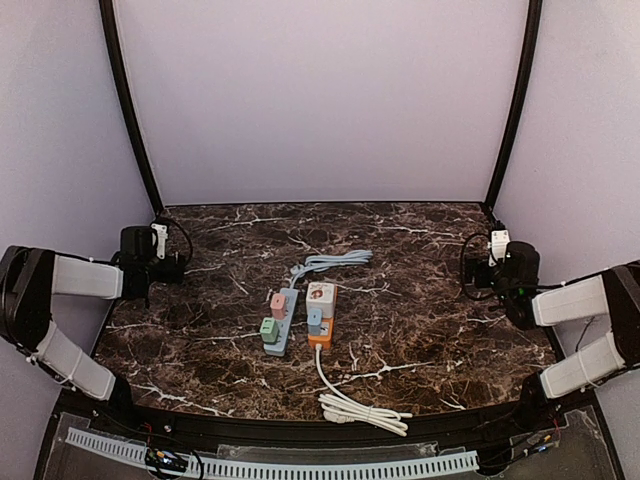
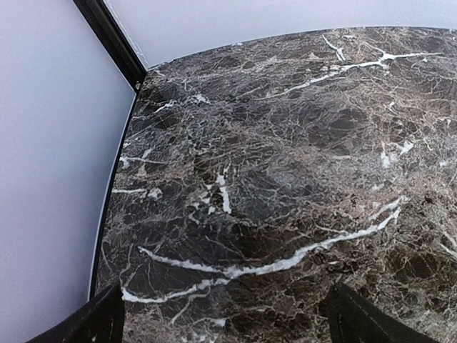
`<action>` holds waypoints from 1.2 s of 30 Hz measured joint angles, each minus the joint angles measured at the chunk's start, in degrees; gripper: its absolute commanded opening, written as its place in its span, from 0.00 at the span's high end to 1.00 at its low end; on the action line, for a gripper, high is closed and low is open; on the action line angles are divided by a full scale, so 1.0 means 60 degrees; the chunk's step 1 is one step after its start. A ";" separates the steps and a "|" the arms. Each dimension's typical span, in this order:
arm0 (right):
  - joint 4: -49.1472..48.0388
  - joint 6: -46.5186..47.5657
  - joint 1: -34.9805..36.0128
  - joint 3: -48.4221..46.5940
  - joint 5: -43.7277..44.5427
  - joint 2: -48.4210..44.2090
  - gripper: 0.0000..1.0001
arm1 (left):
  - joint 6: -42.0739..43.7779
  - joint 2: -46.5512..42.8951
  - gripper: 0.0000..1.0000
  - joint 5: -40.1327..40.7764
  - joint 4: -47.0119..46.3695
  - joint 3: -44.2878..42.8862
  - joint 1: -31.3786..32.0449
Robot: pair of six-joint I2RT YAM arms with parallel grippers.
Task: Insert the plug
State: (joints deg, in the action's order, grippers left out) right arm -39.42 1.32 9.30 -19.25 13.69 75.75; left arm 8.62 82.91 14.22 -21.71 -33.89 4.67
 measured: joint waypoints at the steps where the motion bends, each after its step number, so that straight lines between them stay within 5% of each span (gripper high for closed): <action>1: -0.0211 0.0073 0.0000 0.0000 0.0015 0.0160 0.01 | 0.0000 0.0131 0.01 -0.0113 -0.0280 0.0051 -0.0102; 21: -0.5453 -0.0011 -0.0572 0.1275 -0.0812 0.1971 0.01 | -0.0601 0.0984 0.01 -0.2149 -0.5388 0.2084 -0.1359; 36: -0.6226 -0.0095 -0.0579 0.1286 -0.0805 0.2073 0.01 | -0.0761 0.1147 0.01 -0.1960 -0.6400 0.2259 -0.1359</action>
State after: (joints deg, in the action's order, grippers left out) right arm -76.77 0.75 5.82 -11.53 8.86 88.18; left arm 4.05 89.80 2.46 -60.12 -20.34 -3.49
